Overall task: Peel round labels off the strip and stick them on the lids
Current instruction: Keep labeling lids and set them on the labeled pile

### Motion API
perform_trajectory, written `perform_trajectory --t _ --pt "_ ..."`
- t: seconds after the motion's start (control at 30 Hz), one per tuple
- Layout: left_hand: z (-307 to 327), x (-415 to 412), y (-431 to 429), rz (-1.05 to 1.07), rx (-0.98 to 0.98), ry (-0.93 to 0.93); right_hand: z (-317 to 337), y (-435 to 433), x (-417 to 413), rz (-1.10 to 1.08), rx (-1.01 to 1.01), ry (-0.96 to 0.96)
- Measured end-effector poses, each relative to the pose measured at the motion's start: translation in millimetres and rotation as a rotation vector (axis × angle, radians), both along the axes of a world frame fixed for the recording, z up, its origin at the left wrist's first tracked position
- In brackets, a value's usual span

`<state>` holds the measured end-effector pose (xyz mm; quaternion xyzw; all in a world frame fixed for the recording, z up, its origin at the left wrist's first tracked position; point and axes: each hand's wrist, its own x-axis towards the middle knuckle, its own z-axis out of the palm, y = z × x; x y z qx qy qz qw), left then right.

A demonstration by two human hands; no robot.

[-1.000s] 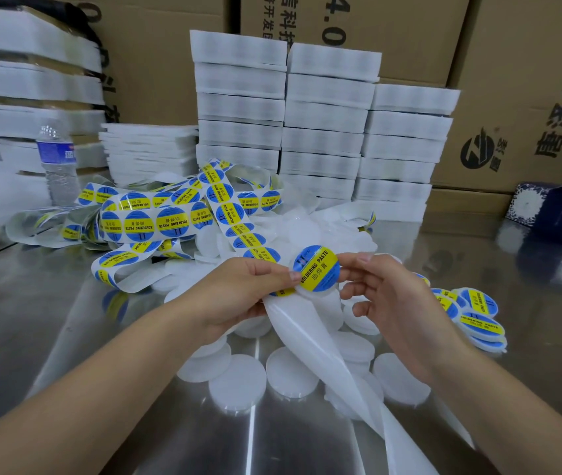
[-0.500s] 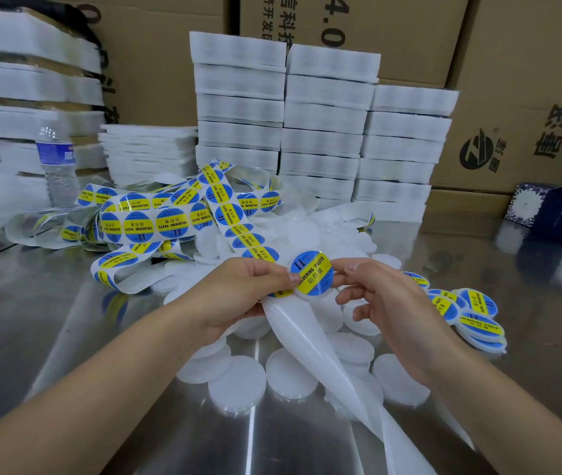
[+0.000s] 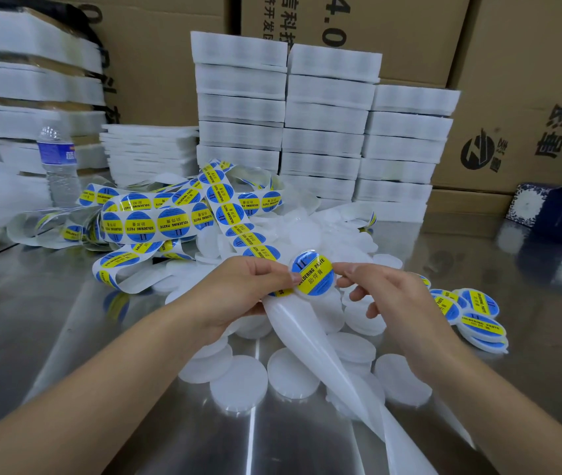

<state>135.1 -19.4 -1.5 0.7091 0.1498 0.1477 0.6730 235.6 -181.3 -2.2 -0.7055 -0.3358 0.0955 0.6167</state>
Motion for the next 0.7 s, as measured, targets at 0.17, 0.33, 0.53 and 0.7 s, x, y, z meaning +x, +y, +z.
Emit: perform_trajectory --t 0.17,0.33,0.53,0.7 --pt "-0.3 -0.1 0.0 0.002 0.005 0.003 -3.8 -0.3 -4.4 -0.092 -0.078 -0.289" --pt "-0.3 -0.5 -0.2 -0.002 0.008 0.006 -10.5 1.7 -5.5 -0.203 -0.289 -0.645" --pt "-0.3 0.8 0.0 0.000 0.016 0.004 -13.4 2.4 -4.3 -0.284 -0.254 -0.717" --pt "-0.7 0.5 1.8 0.008 0.017 -0.002 -13.0 2.8 0.1 -0.263 -0.234 -0.632"
